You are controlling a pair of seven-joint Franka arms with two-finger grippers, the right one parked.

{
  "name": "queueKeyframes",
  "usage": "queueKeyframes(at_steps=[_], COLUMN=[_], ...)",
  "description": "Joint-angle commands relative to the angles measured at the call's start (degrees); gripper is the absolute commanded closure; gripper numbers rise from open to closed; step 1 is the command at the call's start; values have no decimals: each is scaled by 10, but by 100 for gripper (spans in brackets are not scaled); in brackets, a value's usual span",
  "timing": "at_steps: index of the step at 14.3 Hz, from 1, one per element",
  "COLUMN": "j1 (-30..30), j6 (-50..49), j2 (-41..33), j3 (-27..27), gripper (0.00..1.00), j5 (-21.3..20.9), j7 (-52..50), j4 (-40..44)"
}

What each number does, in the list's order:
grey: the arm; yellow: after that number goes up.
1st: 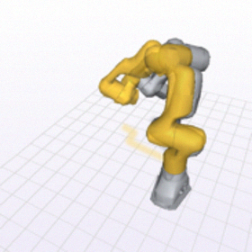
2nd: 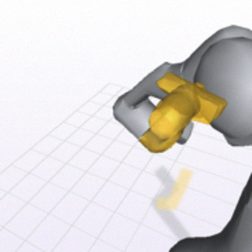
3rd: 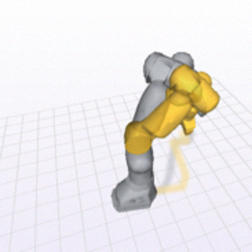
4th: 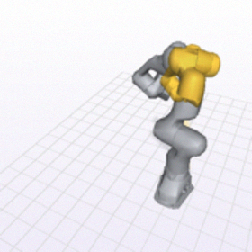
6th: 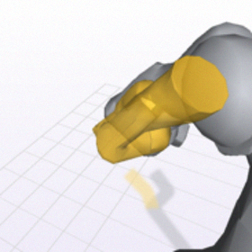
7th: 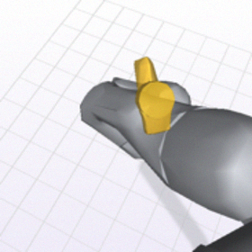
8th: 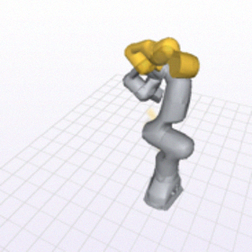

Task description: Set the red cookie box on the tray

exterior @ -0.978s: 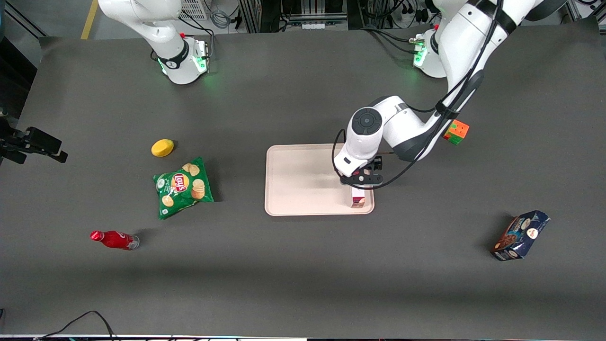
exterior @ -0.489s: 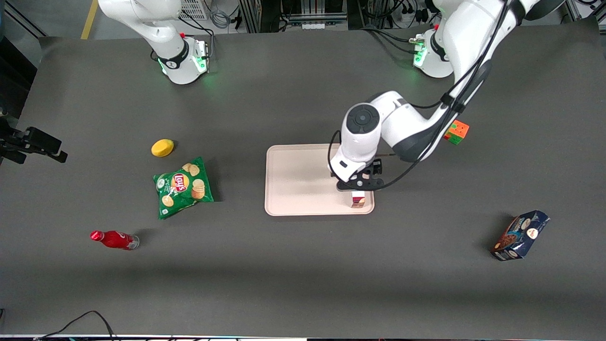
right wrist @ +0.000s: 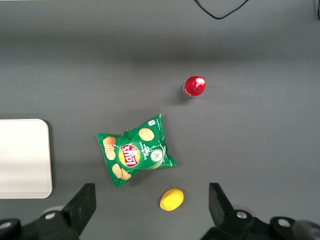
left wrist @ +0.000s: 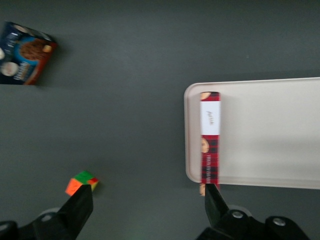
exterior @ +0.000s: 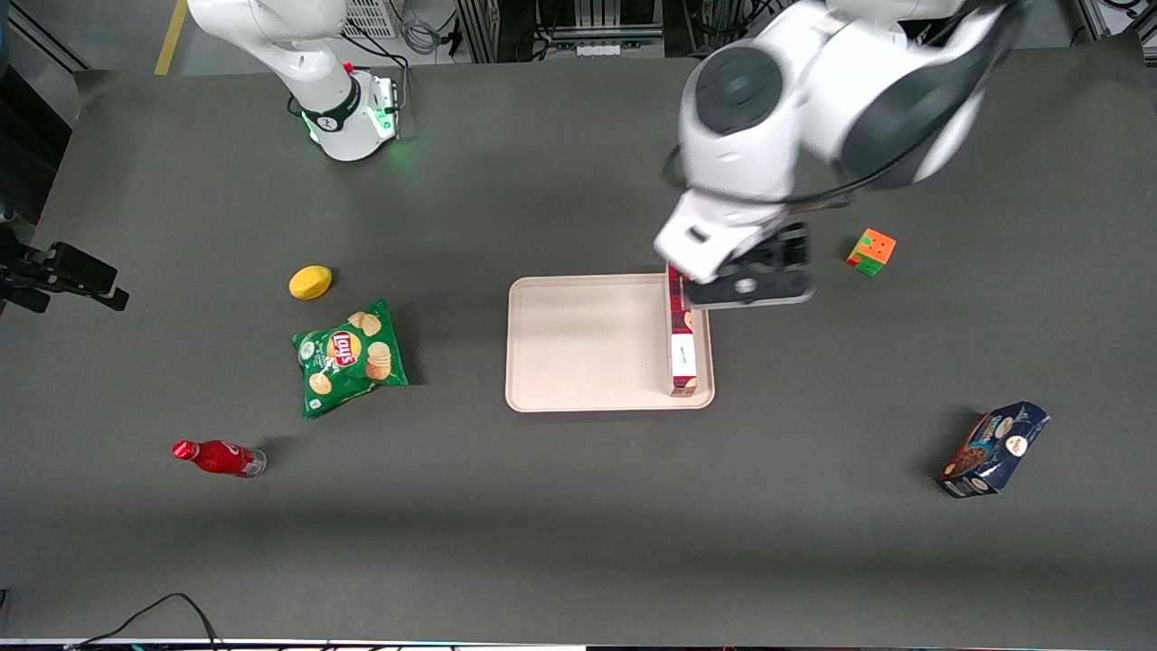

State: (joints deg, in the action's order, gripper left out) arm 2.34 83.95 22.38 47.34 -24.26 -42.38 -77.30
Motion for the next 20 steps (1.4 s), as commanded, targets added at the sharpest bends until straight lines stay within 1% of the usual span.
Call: queueKeyframes(at_steps=[1,4,5,6,8,10,11,13,14,15,17,18,19,20], j1=[61,59,57,56,56,56,56,55,54,50,16,-5,-39,-52], j6=[-35,-34,-34,-33,-18,21,57,119,133,131,130,129,127,127], j2=[-65,-130,-140,-148,-157,-183,-209,-258,-272,-276,-285,-285,-286,-285], j3=[-38,-197,-247,-281,-326,-342,-348,-362,-364,-364,-370,-391,-418,-435], gripper=[0,0,0,0,0,0,0,0,0,0,0,0,0,0], j5=[42,171,204,213,219,221,222,251,262,263,263,263,262,258], j7=[138,278,321,348,378,379,378,378,378,372,368,366,356,353], j4=[15,11,8,-1,-23,-72,-119,-208,-230,-233,-238,-238,-239,-239])
